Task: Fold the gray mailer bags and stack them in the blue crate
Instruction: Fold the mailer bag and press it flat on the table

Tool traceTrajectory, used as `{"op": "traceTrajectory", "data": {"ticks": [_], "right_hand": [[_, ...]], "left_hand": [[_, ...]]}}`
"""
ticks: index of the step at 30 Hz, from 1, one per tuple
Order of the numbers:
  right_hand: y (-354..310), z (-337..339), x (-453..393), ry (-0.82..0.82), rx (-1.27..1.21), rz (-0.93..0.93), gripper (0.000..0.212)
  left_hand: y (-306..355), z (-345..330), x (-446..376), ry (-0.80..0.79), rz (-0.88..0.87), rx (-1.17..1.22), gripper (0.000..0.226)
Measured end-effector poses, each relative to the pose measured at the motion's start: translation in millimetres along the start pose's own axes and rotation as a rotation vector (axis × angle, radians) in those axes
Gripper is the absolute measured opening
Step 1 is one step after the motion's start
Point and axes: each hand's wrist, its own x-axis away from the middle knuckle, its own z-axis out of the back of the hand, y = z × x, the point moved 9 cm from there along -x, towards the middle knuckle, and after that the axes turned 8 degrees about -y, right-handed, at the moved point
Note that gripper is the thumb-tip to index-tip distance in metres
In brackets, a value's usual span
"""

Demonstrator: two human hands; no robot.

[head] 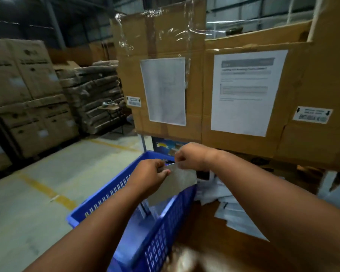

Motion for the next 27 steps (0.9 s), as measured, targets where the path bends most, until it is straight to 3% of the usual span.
{"op": "traceTrajectory", "data": {"ticks": [6, 13, 21, 27], "right_hand": [[-21.8, -10.9, -91.1, -0.076, 0.135, -0.006, 0.014], [0.1, -94.6, -167.1, -0.237, 0.266, -0.107, 0.012], [47.4, -160.4, -211.0, -0.410, 0.421, -0.127, 0.022], [53.5, -200.0, -223.8, -0.537, 0.185, -0.218, 0.024]], "left_hand": [[-83.5, -16.9, -20.2, -0.015, 0.182, 0.037, 0.029], [-132.8, -113.2, -44.3, -0.281, 0.256, -0.053, 0.017], [-161.5, -170.2, -79.3, -0.362, 0.271, -0.155, 0.036], [-169.9, -193.2, -91.0, -0.429, 0.260, -0.268, 0.035]]}}
